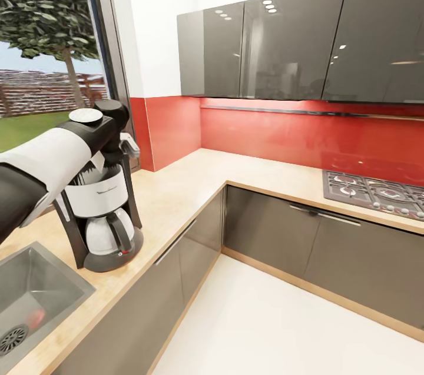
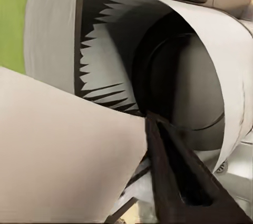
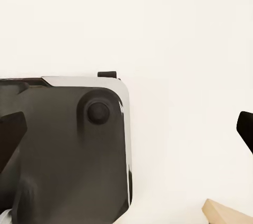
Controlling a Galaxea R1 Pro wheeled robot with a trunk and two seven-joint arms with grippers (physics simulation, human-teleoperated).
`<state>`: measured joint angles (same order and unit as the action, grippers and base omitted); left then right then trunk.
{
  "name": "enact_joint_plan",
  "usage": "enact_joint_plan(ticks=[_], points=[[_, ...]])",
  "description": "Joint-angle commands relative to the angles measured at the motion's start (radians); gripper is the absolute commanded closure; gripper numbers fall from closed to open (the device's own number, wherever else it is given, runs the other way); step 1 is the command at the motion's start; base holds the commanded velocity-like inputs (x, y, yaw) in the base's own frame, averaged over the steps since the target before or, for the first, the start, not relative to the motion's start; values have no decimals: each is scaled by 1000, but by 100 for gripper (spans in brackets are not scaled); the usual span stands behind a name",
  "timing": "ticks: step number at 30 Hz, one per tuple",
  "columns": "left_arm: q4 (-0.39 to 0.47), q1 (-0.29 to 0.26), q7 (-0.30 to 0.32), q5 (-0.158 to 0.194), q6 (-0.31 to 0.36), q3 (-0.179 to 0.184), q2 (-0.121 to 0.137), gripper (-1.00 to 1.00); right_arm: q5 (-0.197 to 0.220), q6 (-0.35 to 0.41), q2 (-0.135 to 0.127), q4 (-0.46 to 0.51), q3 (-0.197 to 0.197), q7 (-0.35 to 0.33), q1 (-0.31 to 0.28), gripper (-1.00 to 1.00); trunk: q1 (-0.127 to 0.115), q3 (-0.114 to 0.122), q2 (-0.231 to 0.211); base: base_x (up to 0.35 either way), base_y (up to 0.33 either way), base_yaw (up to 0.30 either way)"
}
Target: Set up a coffee station on the kitchen countertop: keep the coffee maker on the countertop, move the bottle of coffee from the kitchen shelf to the counter next to the coffee maker, place a paper coffee filter on top of the coffee maker, put the saucer next to the coffee maker with the coffee cup on the saucer, and place the electric kettle next to the coffee maker.
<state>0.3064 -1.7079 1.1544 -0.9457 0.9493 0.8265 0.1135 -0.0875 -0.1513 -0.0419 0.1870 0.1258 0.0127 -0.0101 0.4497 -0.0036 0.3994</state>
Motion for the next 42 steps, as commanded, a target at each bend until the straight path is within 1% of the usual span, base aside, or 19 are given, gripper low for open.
enact_joint_plan(ticks=[1, 20, 21, 23, 26, 29, 30, 32, 33, 34, 36, 38, 40, 41, 42], points=[[3, 0, 10, -8, 6, 0, 4, -100, -9, -4, 0, -1, 7, 1, -1, -100, 0, 0, 1, 0, 0, 0], [11, -1, 6, -8, 6, 0, 7, -100, -9, -4, 0, -3, 6, 1, -1, -100, 0, 0, 1, 0, 0, 0], [19, -1, 0, -8, 6, 0, 9, -100, -9, -4, 0, -3, 6, 1, -1, -100, 0, 0, 1, 0, 0, 0], [51, -6, -21, -8, 9, -7, 20, -100, -9, -4, 0, -3, 6, 1, -1, -100, 0, 0, 1, 0, 0, 0], [121, -18, -34, -9, 22, -68, 35, -100, -9, -4, 0, -3, 6, 1, -1, -100, 0, 0, 1, 0, 0, 0], [171, -32, -37, -15, 29, -141, 44, -100, -9, -4, 0, -3, 6, 1, -1, -100, 0, 0, 1, 0, 0, 0], [188, -36, -37, -16, 30, -170, 50, -100, -9, -4, 0, -3, 6, 1, -1, -100, 0, 0, 1, 0, 0, 0], [214, -41, -37, -17, 31, -196, 63, -100, -9, -4, 0, -3, 6, 1, -1, -100, 0, 0, 1, 0, 0, 0], [241, -48, -38, -17, 32, -216, 75, -100, -9, -4, 0, -3, 6, 1, -1, -100, 0, 0, 1, 0, 0, 0], [308, -56, -39, -18, 34, -331, 93, -100, -9, -4, 0, -3, 6, 1, -1, -100, 0, 0, 1, 0, 0, 0], [330, -53, -44, -17, 35, -431, 96, -100, -9, -4, 0, -3, 6, 1, -1, -100, 0, 0, 1, 0, 0, 0], [342, -50, -51, -15, 34, -521, 96, -100, -9, -4, 0, -3, 5, 1, -1, -100, 0, 0, 1, 0, 0, 0], [363, -46, -55, -10, 32, -601, 95, -100, -9, -4, 1, -3, 5, 1, -1, -100, 0, 0, 1, 0, 0, 0], [380, -41, -57, -8, 32, -637, 92, -100, -9, -4, 1, -2, 5, 1, -1, -100, 0, 0, 1, 0, 0, 0], [411, -25, -58, -2, 31, -680, 84, -100, -9, -4, 2, -1, 5, 1, -1, -100, 0, 0, 1, 0, 0, 0]])
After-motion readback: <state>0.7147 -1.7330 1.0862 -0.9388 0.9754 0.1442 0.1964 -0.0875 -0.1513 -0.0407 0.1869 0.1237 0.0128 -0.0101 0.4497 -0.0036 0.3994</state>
